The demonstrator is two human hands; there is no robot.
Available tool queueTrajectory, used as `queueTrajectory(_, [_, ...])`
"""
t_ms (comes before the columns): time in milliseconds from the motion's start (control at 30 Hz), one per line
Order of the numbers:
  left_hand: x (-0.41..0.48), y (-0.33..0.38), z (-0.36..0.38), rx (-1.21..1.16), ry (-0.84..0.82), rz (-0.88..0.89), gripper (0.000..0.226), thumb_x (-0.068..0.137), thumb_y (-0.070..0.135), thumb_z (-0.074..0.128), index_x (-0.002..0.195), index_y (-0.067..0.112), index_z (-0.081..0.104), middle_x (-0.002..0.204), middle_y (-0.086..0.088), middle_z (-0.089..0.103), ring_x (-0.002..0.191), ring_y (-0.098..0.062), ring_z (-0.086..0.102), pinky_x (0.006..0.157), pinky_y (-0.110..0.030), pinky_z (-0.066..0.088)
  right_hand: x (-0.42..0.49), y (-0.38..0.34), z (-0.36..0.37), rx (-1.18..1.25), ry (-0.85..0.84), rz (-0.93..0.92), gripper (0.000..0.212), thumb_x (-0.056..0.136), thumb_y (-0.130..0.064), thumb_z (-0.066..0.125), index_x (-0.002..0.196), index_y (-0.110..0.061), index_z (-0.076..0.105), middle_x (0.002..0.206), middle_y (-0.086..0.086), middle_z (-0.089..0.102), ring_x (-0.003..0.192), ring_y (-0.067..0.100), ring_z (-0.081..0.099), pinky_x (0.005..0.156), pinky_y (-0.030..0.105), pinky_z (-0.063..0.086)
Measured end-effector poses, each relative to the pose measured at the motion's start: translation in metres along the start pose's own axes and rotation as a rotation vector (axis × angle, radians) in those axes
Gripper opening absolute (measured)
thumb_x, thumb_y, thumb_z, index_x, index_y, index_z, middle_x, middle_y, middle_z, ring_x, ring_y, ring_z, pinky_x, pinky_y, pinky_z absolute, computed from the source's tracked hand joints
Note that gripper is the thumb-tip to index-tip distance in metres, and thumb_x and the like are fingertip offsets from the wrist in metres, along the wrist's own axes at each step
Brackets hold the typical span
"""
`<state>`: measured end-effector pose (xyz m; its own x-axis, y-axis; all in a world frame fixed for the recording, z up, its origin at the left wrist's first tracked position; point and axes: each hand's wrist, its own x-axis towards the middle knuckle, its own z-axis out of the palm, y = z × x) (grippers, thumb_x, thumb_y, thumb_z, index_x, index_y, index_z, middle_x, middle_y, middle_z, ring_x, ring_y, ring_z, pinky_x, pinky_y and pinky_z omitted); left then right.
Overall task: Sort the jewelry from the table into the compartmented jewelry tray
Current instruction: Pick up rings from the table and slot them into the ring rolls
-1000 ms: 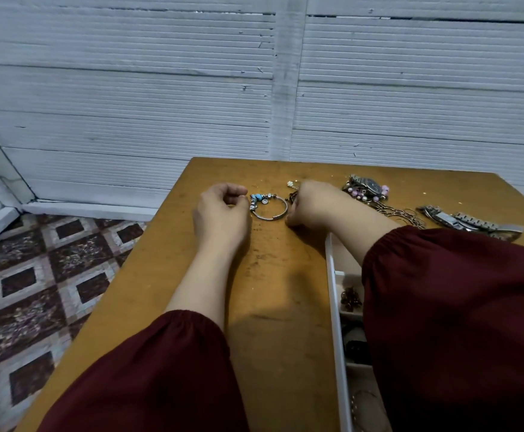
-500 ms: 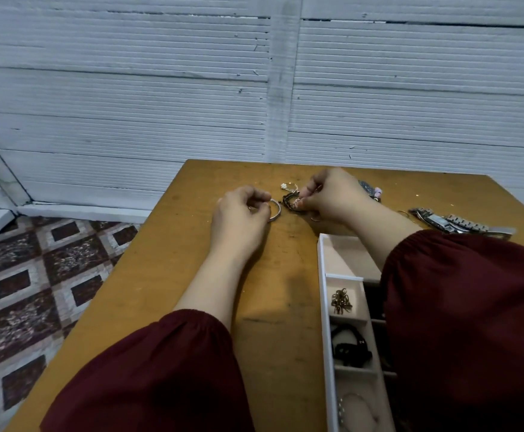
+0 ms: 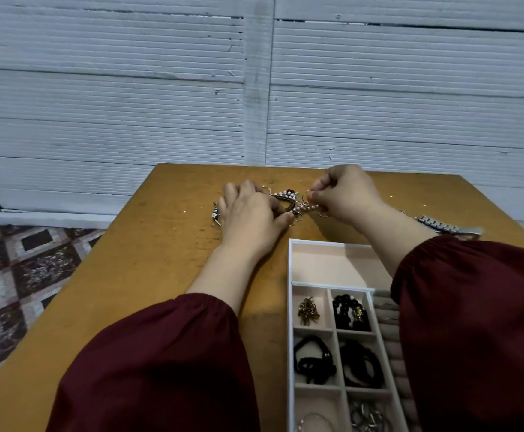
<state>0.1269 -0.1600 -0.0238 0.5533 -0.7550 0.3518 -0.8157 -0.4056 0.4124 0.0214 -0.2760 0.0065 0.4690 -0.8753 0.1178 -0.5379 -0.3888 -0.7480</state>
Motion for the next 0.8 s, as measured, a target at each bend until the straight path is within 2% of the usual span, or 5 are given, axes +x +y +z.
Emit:
queueTrajectory(233, [0.004,0.007,0.003,0.073,-0.06,-0.032,0.027,0.078,0.053,0.066,0.093,0.031,0.072,0.123,-0.001,0.049,0.119,-0.027,0.031,0.095,-0.038,0.025,-0.002,0.002,-0.005,0.025,-0.024,0.002,0.022,0.076,-0.011,0.076,0.065,-0.02,0.059,0.067,0.0,0.064,0.053,0.014,0.057,0.05,0.024,0.041])
queueTrajectory(400, [0.005,0.005,0.002,-0.008,-0.087,-0.072,0.02,0.079,0.047,0.069,0.089,0.029,0.066,0.118,0.0,0.05,0.119,-0.025,0.032,0.094,-0.036,0.025,-0.003,0.005,-0.003,0.021,-0.035,-0.02,0.02,0.075,-0.011,0.077,0.066,-0.02,0.062,0.073,0.003,0.067,0.064,0.018,0.062,0.069,0.033,0.053])
queueTrajectory(533, [0.002,0.005,0.001,-0.06,-0.063,0.001,0.012,0.082,0.039,0.067,0.084,0.031,0.059,0.094,0.008,0.058,0.109,-0.022,0.037,0.082,-0.032,0.025,-0.005,0.007,-0.001,0.053,-0.059,-0.006,0.021,0.075,-0.007,0.076,0.066,-0.018,0.061,0.066,0.001,0.064,0.069,0.022,0.063,0.075,0.041,0.056])
queueTrajectory(667, [0.001,0.001,0.001,-0.213,-0.053,0.015,0.012,0.079,0.031,0.072,0.076,0.03,0.061,0.068,0.017,0.055,0.095,-0.019,0.052,0.08,-0.032,0.041,-0.013,0.006,-0.005,0.105,-0.082,0.009,0.019,0.077,-0.001,0.074,0.069,-0.013,0.061,0.062,0.002,0.06,0.056,0.016,0.058,0.058,0.031,0.056])
queueTrajectory(800, [-0.003,0.004,-0.006,-0.41,-0.011,-0.012,0.011,0.077,0.021,0.075,0.074,0.025,0.065,0.066,0.01,0.064,0.07,-0.011,0.061,0.068,-0.029,0.05,-0.024,0.003,-0.017,0.178,-0.082,0.036,0.016,0.077,0.0,0.075,0.072,-0.01,0.063,0.069,0.003,0.061,0.054,0.009,0.057,0.042,0.018,0.047])
